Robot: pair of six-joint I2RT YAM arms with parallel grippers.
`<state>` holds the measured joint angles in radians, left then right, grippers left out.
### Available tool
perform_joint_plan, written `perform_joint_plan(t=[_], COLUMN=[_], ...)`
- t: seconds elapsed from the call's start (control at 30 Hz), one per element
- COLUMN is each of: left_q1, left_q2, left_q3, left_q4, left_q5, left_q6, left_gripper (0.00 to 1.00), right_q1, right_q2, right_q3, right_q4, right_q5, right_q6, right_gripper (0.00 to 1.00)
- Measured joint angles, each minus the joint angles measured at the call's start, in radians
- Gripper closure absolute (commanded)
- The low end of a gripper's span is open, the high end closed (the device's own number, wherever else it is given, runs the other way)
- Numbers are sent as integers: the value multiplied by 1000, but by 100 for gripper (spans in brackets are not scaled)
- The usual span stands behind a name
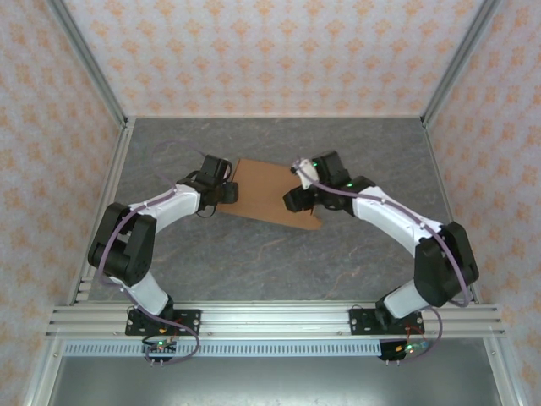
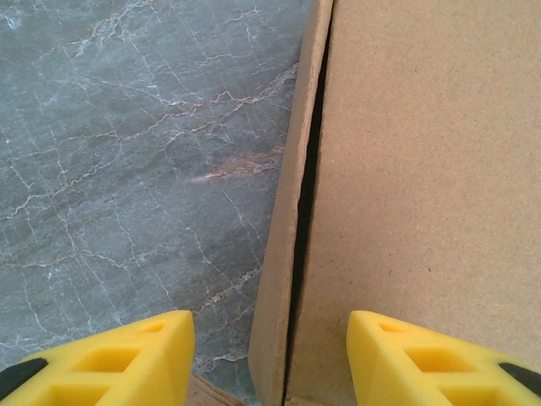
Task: Fold the paper box
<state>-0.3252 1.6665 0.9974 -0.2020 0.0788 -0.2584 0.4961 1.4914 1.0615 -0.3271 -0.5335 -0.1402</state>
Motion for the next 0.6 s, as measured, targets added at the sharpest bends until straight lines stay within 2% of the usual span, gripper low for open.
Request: perform_joint_plan(t=[0.13,0.33,0.6], left_q1=[0,0,0], left_q2=[0,0,-43], left_q3=[-8,-24,-40], left_q4=[14,43,49], left_q5=[1,18,20], left_q6=[-1,-2,-5], left_gripper=[47,47,41], right_q1=[-72,-77,-79], right_q2=[45,135,124], right_q3=[-32,-65,-46], right_q4=[29,37,30], right_q5=[27,52,99], right_q6=[101,167,168], right_gripper=[50,50,48])
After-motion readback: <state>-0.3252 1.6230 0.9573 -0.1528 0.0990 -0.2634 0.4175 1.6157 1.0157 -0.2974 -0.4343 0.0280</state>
